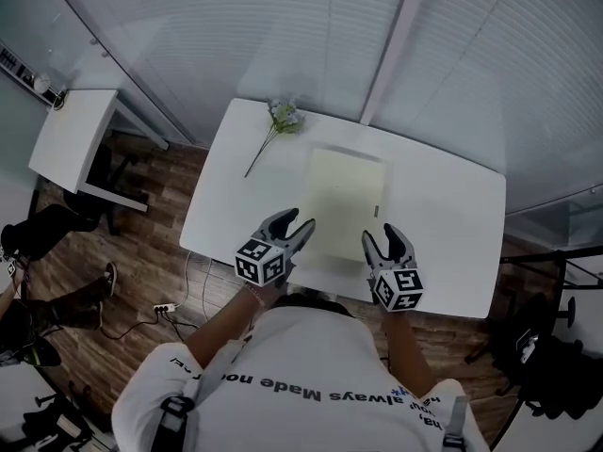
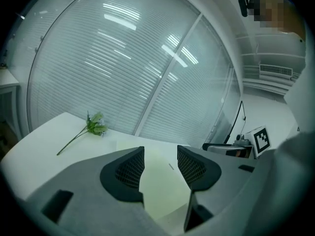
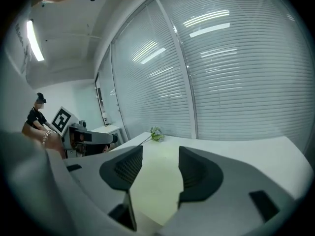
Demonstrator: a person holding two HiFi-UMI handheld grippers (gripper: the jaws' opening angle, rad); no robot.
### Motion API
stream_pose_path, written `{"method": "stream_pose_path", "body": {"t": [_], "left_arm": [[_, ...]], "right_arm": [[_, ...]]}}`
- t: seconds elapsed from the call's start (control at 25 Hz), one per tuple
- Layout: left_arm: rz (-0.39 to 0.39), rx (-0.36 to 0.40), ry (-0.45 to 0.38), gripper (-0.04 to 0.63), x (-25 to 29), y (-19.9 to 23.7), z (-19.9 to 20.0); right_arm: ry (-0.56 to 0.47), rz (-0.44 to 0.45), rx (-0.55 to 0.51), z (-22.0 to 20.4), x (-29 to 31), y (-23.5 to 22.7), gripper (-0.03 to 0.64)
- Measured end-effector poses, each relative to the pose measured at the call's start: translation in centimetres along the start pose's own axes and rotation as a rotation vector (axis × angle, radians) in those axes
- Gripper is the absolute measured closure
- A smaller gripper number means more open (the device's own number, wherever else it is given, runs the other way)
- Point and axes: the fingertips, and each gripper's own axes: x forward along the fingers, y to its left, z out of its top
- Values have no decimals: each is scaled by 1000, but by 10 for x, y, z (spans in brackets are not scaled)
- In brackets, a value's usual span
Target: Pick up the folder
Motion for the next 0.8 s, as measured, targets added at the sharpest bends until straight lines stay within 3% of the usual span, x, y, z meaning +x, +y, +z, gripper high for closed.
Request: {"method": "stream_pose_path", "body": {"t": [0.32,0.8], "left_arm": [[13,-59,106,376,22,28,-45],[59,-129,185,344,33,54,-91]], "right_arm": [[81,2,28,-39,23,-16,391],[188,-1,119,-100,36,-39,359]]}}
